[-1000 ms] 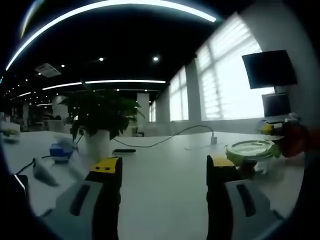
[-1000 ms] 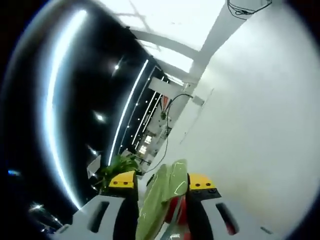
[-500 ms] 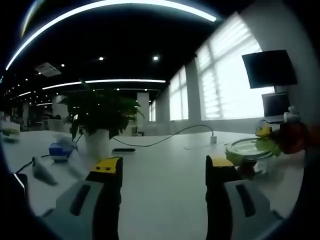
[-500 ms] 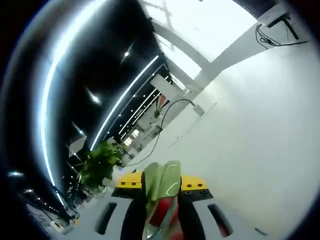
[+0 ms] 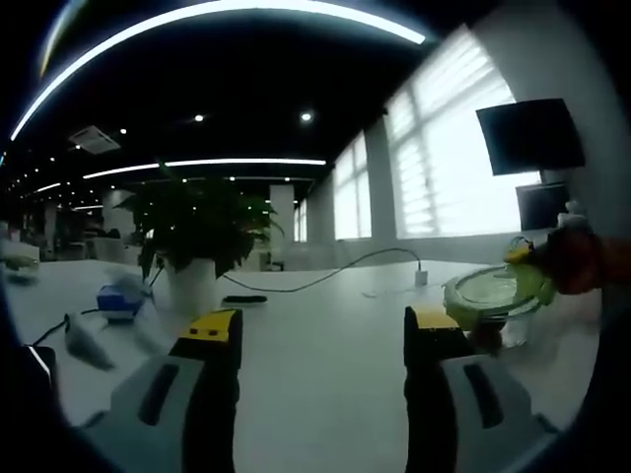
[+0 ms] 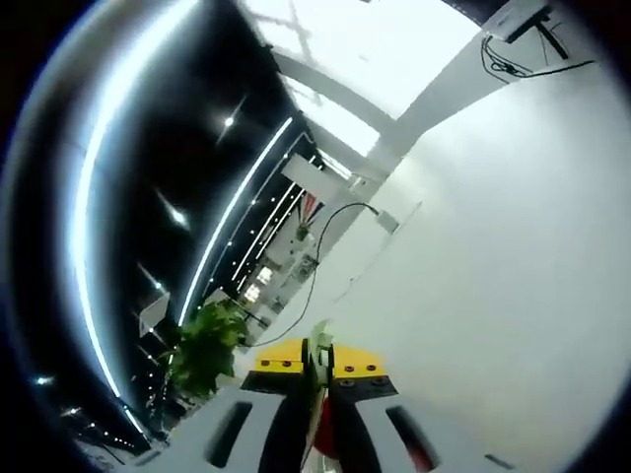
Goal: Open container latches remove lid place lid upside down on tabletop take tomato from container place on tabletop
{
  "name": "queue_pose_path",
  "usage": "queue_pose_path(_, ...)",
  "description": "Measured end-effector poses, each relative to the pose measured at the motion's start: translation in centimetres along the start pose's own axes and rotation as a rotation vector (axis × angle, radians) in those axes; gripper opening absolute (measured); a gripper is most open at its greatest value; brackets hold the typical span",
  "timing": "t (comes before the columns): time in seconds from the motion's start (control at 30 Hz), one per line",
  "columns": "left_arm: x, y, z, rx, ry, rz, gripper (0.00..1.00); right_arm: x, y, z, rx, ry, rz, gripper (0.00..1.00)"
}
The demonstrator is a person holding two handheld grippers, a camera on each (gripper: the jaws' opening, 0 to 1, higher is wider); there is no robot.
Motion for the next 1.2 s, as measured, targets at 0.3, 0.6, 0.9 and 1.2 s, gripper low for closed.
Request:
queue_pose_path(0.3, -0.1, 0.6, -0.7, 0.012, 0.006, 0.007, 0.62, 0.7, 0.2, -1.3, 0.018, -0.021, 0.033, 0.01)
queue_pose_path(0.6, -0.1, 1.1, -1.5, 0.021, 0.019, 0.023, 0.62, 2.1, -0.8, -5.5, 0.106, 0.004, 0.065, 0.01)
queue_pose_path(0.9, -0.5, 1.9, -2.6, 0.043, 0.027, 0.022, 0.62, 2.1, -1.4, -8.8, 0.181, 0.067, 0.063, 0.0)
queue_pose_path(1.2, -0.4, 2.4, -3.2, 0.05, 0.04, 0.038, 0.61, 1.4, -2.2, -12.6, 0.232, 0.2, 0.034, 0.0)
Point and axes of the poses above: the point that each gripper's makers call its tool centre point, and the gripper's own axes: y roughly backward along the fingers, z roughly to its right, x roughly out of its top, the point moved 10 cm from there along y, roughly backward along the fingers, and after that the axes turned 7 degrees about y, right-handed, at the moved point
